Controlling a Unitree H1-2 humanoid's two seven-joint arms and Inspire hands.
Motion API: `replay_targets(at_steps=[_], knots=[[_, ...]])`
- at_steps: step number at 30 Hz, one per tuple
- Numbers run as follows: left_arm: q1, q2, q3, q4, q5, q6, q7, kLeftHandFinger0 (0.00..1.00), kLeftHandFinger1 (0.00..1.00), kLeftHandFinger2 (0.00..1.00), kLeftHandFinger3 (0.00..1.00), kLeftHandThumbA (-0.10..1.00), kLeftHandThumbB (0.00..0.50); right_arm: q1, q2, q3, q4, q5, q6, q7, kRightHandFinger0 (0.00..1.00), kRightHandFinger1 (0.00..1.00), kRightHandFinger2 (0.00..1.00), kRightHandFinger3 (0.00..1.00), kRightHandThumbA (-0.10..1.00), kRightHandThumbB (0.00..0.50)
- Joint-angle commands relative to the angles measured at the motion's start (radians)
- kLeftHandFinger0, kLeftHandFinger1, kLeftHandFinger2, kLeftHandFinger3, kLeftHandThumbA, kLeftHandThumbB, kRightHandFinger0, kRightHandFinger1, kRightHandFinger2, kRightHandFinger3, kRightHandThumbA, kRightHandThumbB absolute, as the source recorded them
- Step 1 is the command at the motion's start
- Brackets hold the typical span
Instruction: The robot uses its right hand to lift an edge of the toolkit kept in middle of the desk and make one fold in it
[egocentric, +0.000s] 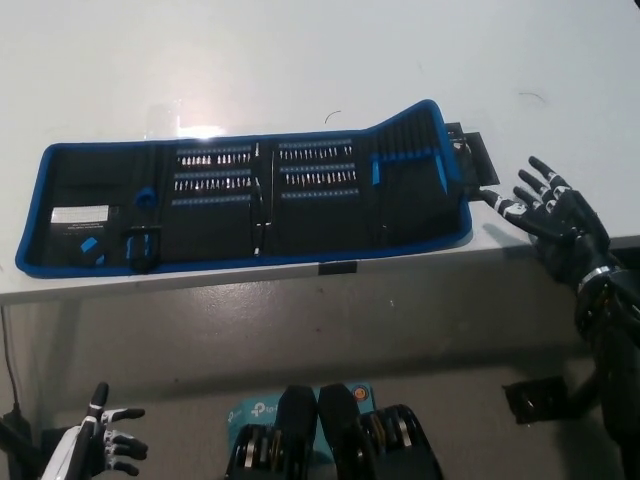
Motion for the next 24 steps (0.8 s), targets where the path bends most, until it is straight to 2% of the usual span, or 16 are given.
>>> replay_targets(at_steps=[1,4,7,11,13,15,18,21,24], knots=[[0.009,0.008,0.002,-0.03,-0.002,0.002,-0.001,0.43,0.46,0.37,0.61,1.0,0.5,-0.067,0.02,0.01,0.019,-0.049,-0.025,0.0,1.0,1.0,1.0,1.0,0.85,0.242],[0.007,0.013,0.002,-0.021,0.002,-0.006,-0.001,0.4,0.43,0.36,0.6,1.0,0.5,-0.075,0.04,0.02,0.033,-0.071,-0.032,-0.003,1.0,1.0,1.0,1.0,0.83,0.241],[0.006,0.016,0.003,-0.013,-0.002,-0.016,-0.005,0.41,0.44,0.36,0.61,1.0,0.5,-0.093,0.062,0.018,0.046,-0.078,-0.029,-0.001,1.0,1.0,1.0,1.0,0.81,0.242],[0.006,0.018,0.002,-0.023,0.002,-0.003,-0.005,0.44,0.46,0.38,0.64,1.0,0.5,-0.136,0.059,0.032,0.068,-0.109,-0.018,0.005,1.0,1.0,1.0,1.0,0.82,0.267],[0.005,0.018,0.003,-0.027,0.001,0.011,-0.004,0.44,0.47,0.39,0.64,1.0,0.5,-0.17,0.043,0.058,0.083,-0.147,-0.015,0.01,1.0,1.0,1.0,1.0,0.88,0.266],[0.005,0.017,0.004,-0.029,-0.002,0.009,-0.005,0.43,0.45,0.38,0.63,1.0,0.5,-0.189,0.035,0.07,0.093,-0.159,-0.008,0.012,1.0,1.0,1.0,1.0,0.89,0.259],[0.006,0.02,0.002,-0.026,0.003,0.008,-0.005,0.43,0.45,0.37,0.63,1.0,0.5,-0.216,0.046,0.066,0.098,-0.152,-0.001,0.004,1.0,1.0,1.0,1.0,0.84,0.266],[0.011,0.025,0.001,-0.028,0.003,-0.001,-0.009,0.45,0.47,0.39,0.65,1.0,0.5,-0.208,0.068,0.067,0.089,-0.154,-0.001,-0.007,1.0,1.0,1.0,1.0,0.84,0.256],[0.005,0.012,-0.001,-0.036,0.0,0.003,-0.003,0.44,0.46,0.39,0.64,1.0,0.5,-0.182,0.081,0.066,0.075,-0.158,-0.001,-0.01,1.0,1.0,1.0,1.0,0.84,0.257]])
